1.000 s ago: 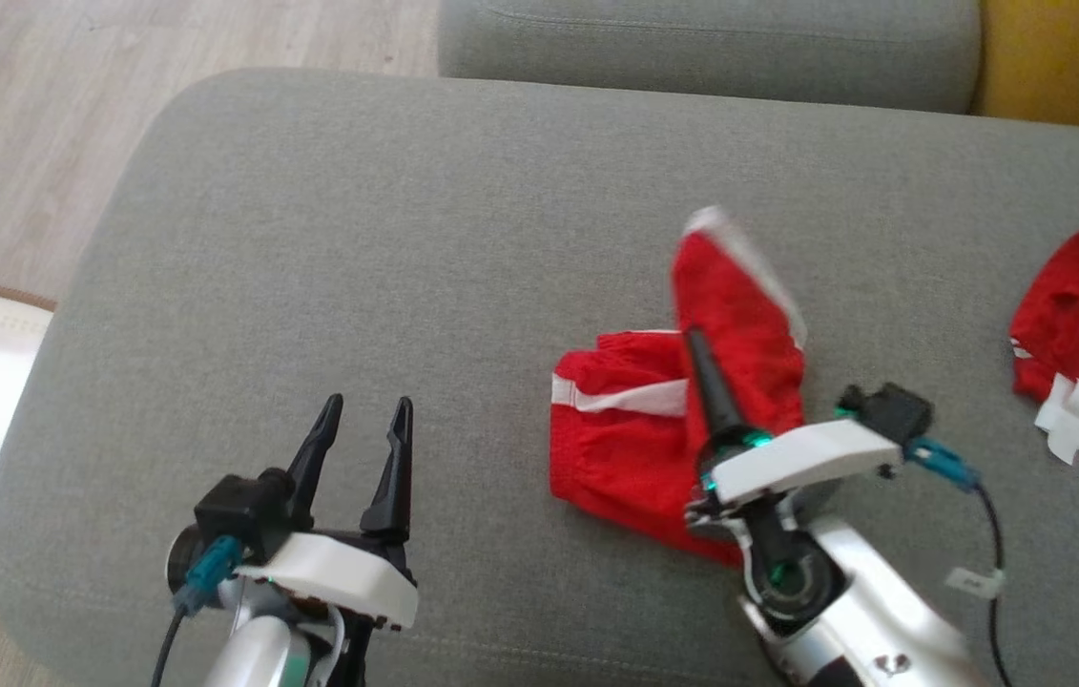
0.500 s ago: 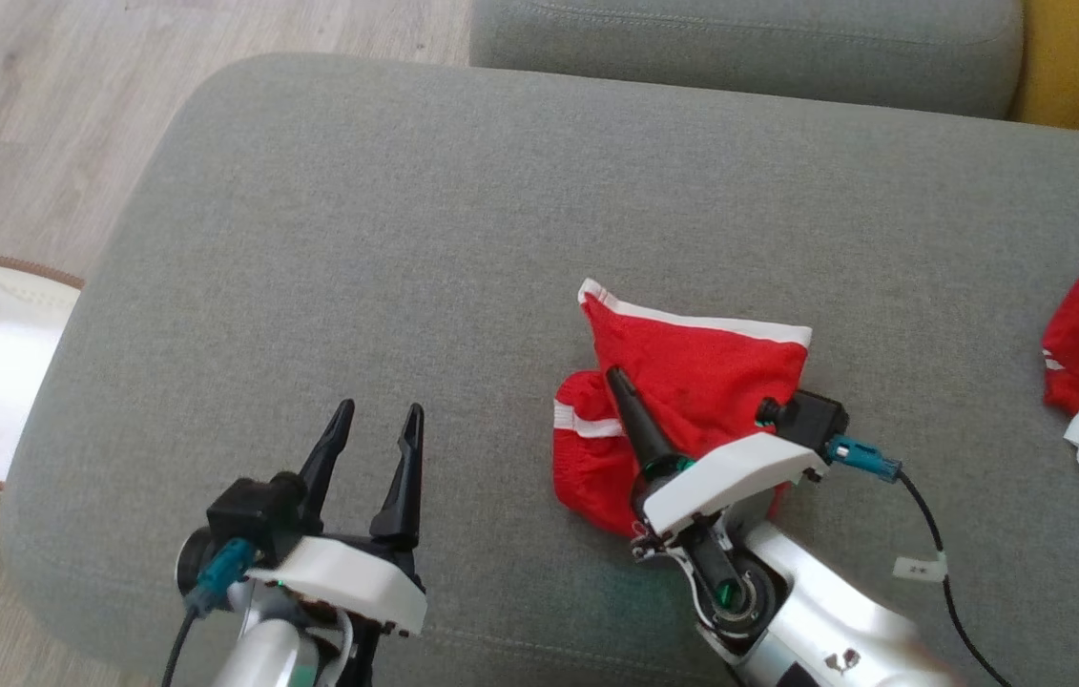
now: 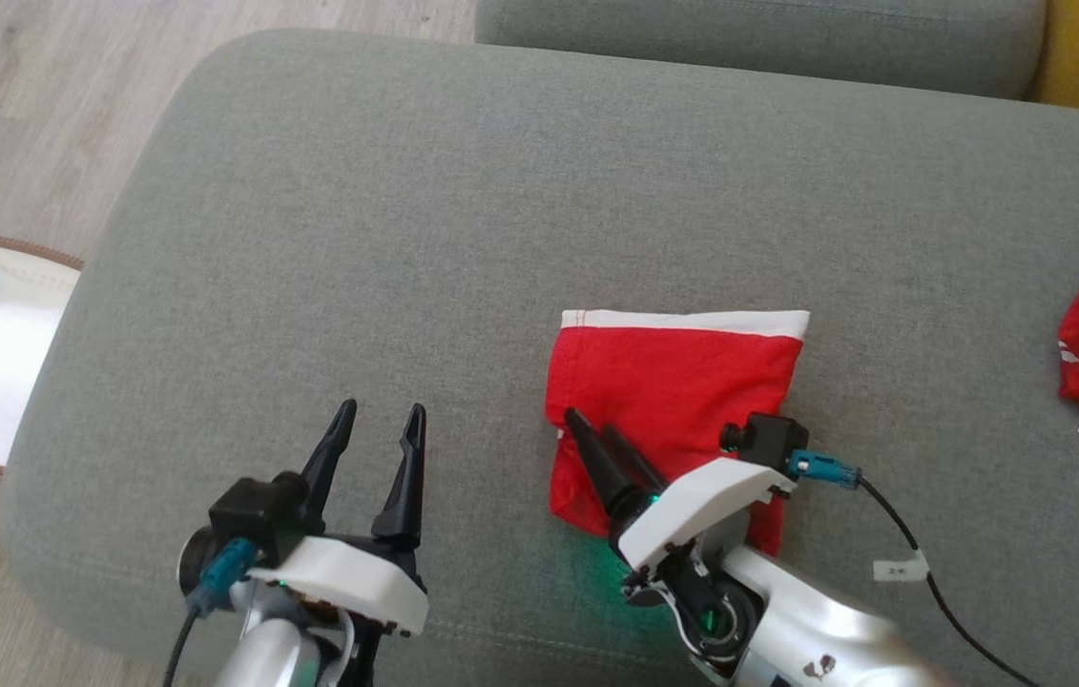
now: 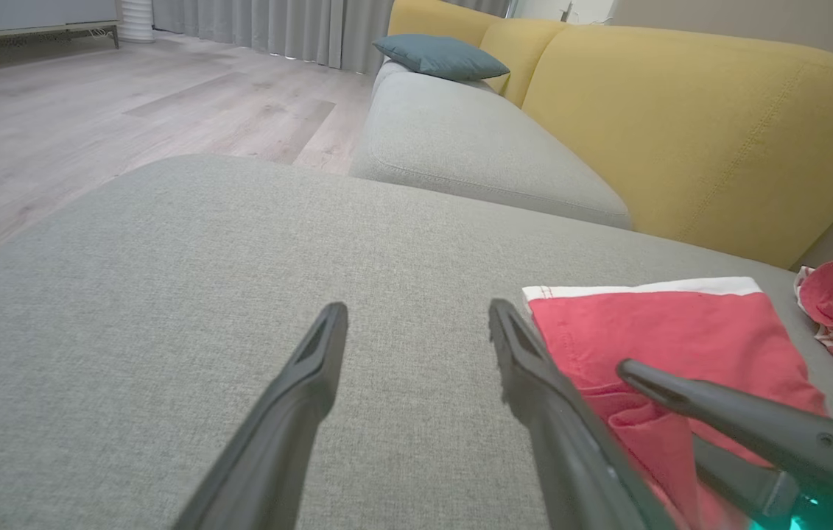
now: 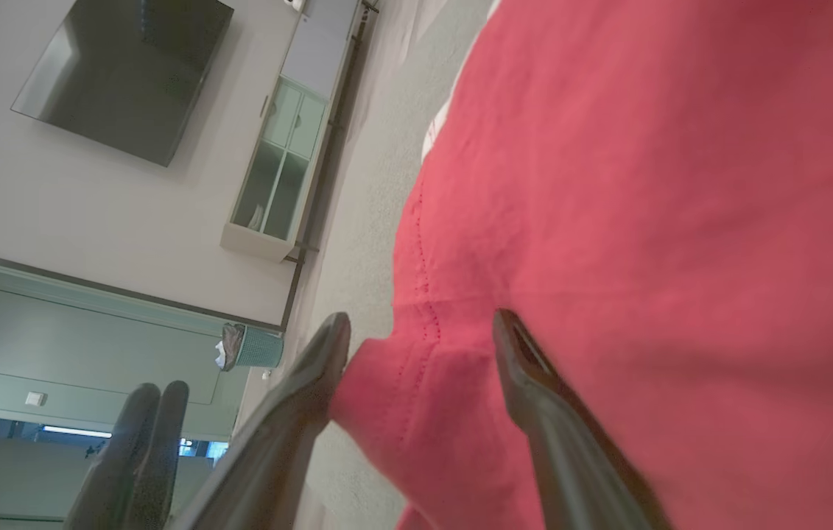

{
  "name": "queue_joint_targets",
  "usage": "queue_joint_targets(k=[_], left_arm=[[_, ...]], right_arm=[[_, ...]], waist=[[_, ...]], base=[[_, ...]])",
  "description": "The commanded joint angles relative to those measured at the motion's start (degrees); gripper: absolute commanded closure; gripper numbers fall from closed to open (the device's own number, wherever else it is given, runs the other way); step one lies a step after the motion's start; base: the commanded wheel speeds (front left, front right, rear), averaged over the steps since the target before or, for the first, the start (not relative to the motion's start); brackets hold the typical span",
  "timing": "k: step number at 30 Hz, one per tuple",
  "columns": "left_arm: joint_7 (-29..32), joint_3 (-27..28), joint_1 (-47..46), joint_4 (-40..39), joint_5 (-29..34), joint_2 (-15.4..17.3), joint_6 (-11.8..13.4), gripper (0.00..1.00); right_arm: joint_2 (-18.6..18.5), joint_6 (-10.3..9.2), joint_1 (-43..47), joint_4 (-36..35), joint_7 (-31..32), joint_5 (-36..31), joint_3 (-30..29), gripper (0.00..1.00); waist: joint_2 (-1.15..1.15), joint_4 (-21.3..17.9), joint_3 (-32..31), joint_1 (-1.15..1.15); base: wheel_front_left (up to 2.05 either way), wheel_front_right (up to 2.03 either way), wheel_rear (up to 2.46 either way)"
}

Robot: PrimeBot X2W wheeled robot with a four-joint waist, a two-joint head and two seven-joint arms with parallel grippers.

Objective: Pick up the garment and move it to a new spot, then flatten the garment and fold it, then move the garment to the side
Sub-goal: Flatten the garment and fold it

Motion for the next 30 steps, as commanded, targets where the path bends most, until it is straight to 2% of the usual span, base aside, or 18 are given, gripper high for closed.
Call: queue_joint_targets(k=[1,8,13,16,20,24,30], left_arm=[[-0.30,1.72,-2.20,-1.65,-0.24,0.37,0.48,0.00],[-0.30,2.25,-2.42,-1.61,-0.16,0.37,0.65,0.00],[-0.30,3.05,-2.47,-1.93,0.14,0.37,0.66,0.00],[-0.30,3.95,-2.60,-2.38,0.39,0.37,0.68,0.00],[-0.30,5.03,-3.18,-2.95,0.66,0.37,0.49,0.00],[-0.30,6.05,-3.85,-3.88,0.56,0.37,0.44,0.00],[-0.30,6.94,-4.49,-5.33,0.57,0.37,0.39,0.00]], right_arm=[[0.74,0.39,-1.73,-0.96,-0.54,0.86,0.68,0.00],[0.74,0.39,-3.99,0.13,-0.29,3.31,4.59,0.00],[0.74,0.39,-6.87,2.24,-0.72,0.12,3.92,0.00],[0.60,0.39,-8.32,3.81,-0.77,-5.36,-0.84,0.00],[-1.89,0.39,-8.15,3.34,-0.78,-15.65,-8.99,0.00],[-4.89,0.39,-5.83,1.02,-0.79,-29.68,-18.29,0.00],[-5.94,0.39,2.11,-7.19,-0.79,-50.48,-33.64,0.00]], waist=[[0.00,-0.15,0.00,0.00],[0.00,-2.04,-0.34,0.00],[0.00,-4.14,-0.95,0.00],[0.00,-5.69,-1.28,0.00],[0.00,-7.45,-1.74,0.00],[0.00,-9.06,-2.02,0.00],[0.00,-10.82,-2.27,0.00]], base=[[0.00,0.00,0.00],[0.00,0.00,0.00],[0.00,0.00,0.00],[0.00,0.00,0.00],[0.00,0.00,0.00],[0.00,0.00,0.00],[0.00,0.00,0.00]])
